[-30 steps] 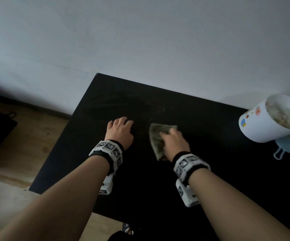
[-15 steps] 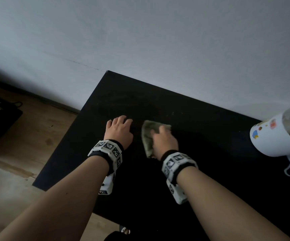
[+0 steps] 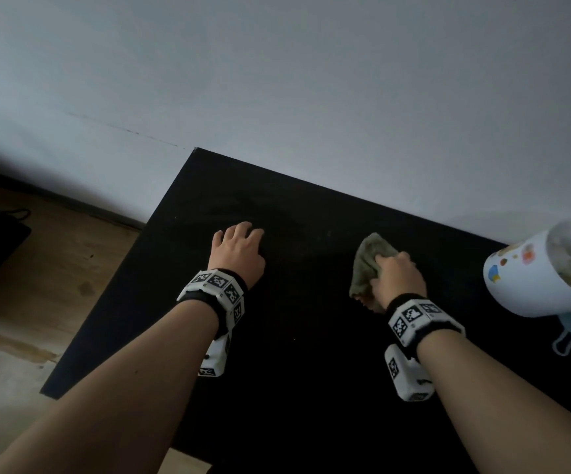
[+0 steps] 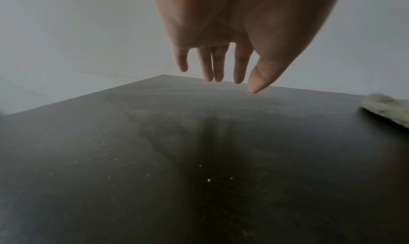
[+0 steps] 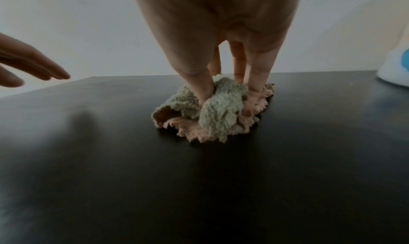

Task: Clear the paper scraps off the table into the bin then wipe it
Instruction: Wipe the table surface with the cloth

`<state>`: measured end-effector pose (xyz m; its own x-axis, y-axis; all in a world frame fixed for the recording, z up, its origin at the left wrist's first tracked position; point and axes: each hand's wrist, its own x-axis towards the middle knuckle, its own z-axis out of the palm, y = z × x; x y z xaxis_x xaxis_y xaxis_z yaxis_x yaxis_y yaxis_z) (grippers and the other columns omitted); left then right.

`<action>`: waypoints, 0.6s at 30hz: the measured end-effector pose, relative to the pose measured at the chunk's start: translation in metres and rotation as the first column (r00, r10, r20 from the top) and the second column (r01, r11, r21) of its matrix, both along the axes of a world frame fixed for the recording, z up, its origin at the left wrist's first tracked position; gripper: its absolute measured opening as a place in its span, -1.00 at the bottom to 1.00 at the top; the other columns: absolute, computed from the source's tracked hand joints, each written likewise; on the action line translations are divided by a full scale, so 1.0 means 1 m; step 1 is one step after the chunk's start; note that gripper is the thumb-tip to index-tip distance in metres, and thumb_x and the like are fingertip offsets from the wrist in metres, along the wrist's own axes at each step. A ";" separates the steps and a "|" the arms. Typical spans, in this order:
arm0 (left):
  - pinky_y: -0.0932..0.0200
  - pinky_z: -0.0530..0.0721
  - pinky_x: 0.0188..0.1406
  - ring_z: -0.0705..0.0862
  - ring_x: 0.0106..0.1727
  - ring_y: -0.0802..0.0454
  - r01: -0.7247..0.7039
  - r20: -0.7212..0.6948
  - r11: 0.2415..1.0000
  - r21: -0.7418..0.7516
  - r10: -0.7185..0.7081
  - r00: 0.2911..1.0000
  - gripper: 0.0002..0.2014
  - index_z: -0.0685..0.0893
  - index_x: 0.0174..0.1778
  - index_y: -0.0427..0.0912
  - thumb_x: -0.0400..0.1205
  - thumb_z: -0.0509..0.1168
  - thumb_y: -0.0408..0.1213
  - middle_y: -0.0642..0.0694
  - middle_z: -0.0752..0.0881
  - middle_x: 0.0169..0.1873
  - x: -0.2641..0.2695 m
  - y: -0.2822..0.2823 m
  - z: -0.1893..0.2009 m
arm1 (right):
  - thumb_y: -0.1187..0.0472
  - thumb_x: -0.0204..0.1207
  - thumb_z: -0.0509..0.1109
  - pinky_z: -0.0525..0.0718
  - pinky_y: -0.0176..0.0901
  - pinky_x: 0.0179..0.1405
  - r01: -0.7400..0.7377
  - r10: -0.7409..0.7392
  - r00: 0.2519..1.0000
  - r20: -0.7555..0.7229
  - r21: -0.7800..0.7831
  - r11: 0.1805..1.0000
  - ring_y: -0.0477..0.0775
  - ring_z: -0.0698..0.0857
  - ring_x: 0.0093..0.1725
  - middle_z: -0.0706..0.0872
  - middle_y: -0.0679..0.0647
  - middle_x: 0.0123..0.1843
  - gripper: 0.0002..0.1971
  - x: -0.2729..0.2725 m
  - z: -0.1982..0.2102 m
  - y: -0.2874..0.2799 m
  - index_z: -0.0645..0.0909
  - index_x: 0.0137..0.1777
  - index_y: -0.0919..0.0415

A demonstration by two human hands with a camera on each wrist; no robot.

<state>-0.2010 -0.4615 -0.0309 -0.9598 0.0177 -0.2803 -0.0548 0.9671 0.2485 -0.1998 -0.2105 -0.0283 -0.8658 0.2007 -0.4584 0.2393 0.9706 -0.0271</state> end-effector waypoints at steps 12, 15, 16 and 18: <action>-0.08 0.09 0.64 0.21 0.62 -0.08 -0.134 -0.052 0.991 -0.001 0.133 0.990 -0.49 0.36 0.55 -0.02 0.62 0.13 -0.24 -0.08 0.30 0.58 -0.005 -0.023 0.000 | 0.24 0.67 0.17 0.56 0.09 0.22 -0.530 0.517 0.846 -0.130 -0.108 0.841 0.39 0.30 0.48 0.28 0.27 0.49 -0.55 -0.001 -0.012 -0.144 0.30 0.55 0.19; -0.07 0.09 0.64 0.21 0.62 -0.09 -0.130 -0.050 0.991 -0.005 0.130 0.990 -0.47 0.35 0.56 -0.02 0.62 0.14 -0.25 -0.08 0.30 0.58 -0.014 -0.019 0.001 | 0.21 0.62 0.28 0.60 0.09 0.18 -0.485 0.472 0.873 -0.124 -0.114 0.867 0.37 0.32 0.48 0.28 0.24 0.48 -0.49 -0.017 -0.014 -0.123 0.29 0.56 0.20; -0.07 0.09 0.64 0.21 0.62 -0.09 -0.125 -0.050 0.992 -0.005 0.124 0.991 -0.47 0.34 0.56 -0.01 0.62 0.15 -0.25 -0.08 0.29 0.59 -0.018 -0.017 0.001 | 0.18 0.62 0.29 0.60 0.11 0.19 -0.427 0.412 0.901 -0.132 -0.120 0.896 0.35 0.32 0.48 0.28 0.23 0.47 -0.48 -0.024 -0.014 -0.108 0.29 0.56 0.19; -0.08 0.08 0.65 0.19 0.64 -0.09 -0.095 -0.033 0.995 0.001 0.095 0.995 -0.46 0.31 0.57 -0.02 0.63 0.15 -0.24 -0.09 0.27 0.60 -0.025 -0.007 0.000 | 0.16 0.64 0.26 0.58 0.13 0.23 -0.273 0.257 0.957 -0.131 -0.121 0.954 0.33 0.32 0.48 0.29 0.22 0.47 -0.52 -0.039 -0.017 -0.066 0.33 0.54 0.17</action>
